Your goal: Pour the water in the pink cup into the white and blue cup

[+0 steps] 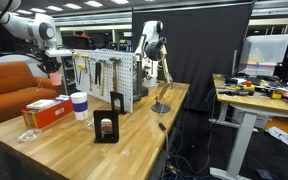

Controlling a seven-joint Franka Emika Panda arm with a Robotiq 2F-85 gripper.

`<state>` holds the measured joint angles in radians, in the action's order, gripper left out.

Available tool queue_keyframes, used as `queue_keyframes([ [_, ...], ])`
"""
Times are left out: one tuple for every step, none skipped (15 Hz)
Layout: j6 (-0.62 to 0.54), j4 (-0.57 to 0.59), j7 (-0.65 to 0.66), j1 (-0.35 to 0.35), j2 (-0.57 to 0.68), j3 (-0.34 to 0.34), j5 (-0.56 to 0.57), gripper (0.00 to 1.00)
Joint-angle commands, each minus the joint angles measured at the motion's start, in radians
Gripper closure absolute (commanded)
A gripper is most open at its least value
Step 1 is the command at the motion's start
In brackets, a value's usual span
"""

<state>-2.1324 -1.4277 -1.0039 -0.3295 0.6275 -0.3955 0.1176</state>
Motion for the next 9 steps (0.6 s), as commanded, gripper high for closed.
queue_keyframes([
  [0.019, 0.029, -0.015, -0.013, 0.013, 0.019, -0.012, 0.85],
  [0.025, 0.041, -0.019, -0.014, 0.021, 0.019, -0.014, 0.85],
  [0.027, 0.045, -0.019, -0.016, 0.023, 0.019, -0.015, 0.85],
  [0.028, 0.047, -0.019, -0.018, 0.024, 0.019, -0.015, 0.85],
  [0.029, 0.047, -0.019, -0.019, 0.024, 0.019, -0.015, 0.85],
  [0.030, 0.048, -0.019, -0.019, 0.024, 0.019, -0.015, 0.85],
  [0.030, 0.048, -0.019, -0.019, 0.024, 0.019, -0.015, 0.85],
  [0.031, 0.048, -0.019, -0.019, 0.024, 0.019, -0.015, 0.85],
  [0.031, 0.048, -0.019, -0.019, 0.024, 0.019, -0.015, 0.85],
])
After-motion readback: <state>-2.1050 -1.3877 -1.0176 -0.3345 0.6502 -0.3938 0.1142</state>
